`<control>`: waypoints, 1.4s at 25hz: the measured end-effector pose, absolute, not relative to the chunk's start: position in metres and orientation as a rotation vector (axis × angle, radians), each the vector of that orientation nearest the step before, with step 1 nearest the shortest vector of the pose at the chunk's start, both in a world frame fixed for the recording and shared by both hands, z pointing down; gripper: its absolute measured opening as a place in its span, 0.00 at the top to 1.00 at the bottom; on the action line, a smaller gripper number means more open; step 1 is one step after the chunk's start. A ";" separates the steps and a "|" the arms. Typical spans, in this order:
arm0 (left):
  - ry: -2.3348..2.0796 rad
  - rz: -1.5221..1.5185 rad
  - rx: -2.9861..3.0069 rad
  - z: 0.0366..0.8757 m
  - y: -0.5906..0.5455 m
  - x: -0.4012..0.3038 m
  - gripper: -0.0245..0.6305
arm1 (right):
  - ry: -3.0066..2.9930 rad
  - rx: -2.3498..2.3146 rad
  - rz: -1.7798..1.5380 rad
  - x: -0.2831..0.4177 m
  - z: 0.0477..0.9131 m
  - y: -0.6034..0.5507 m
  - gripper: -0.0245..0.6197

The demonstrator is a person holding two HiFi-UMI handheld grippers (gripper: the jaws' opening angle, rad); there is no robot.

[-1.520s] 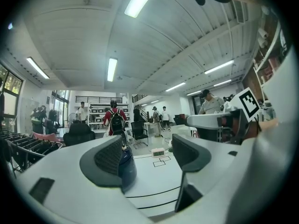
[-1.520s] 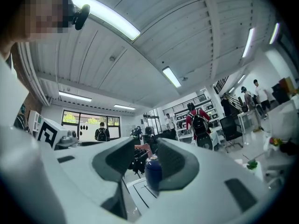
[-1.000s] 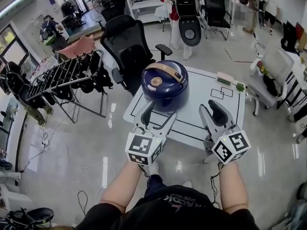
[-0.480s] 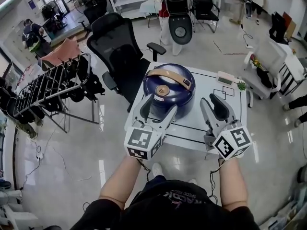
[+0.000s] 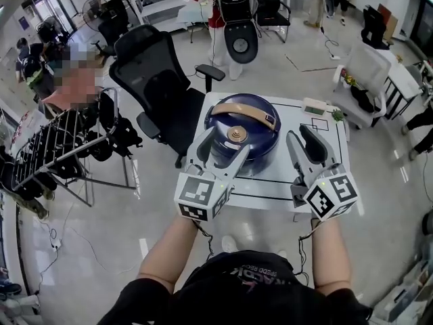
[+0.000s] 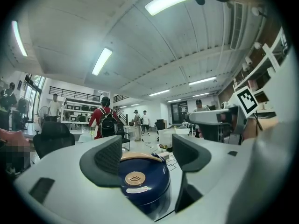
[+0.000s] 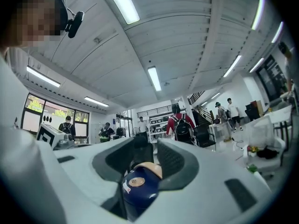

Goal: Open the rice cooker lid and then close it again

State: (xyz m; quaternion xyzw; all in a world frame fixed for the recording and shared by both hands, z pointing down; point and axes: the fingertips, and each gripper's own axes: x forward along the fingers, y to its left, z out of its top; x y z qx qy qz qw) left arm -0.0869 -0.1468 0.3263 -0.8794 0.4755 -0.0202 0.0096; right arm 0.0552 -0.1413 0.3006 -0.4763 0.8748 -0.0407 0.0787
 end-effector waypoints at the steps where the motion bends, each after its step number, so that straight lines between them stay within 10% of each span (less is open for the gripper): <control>1: 1.470 -0.061 -2.749 0.325 -0.148 -0.089 0.47 | 2.610 -1.438 -0.117 0.053 0.299 -0.142 0.74; 35: 1.392 -0.182 -2.727 0.338 -0.235 -0.095 0.46 | 2.624 -1.457 -0.127 0.042 0.304 -0.236 0.96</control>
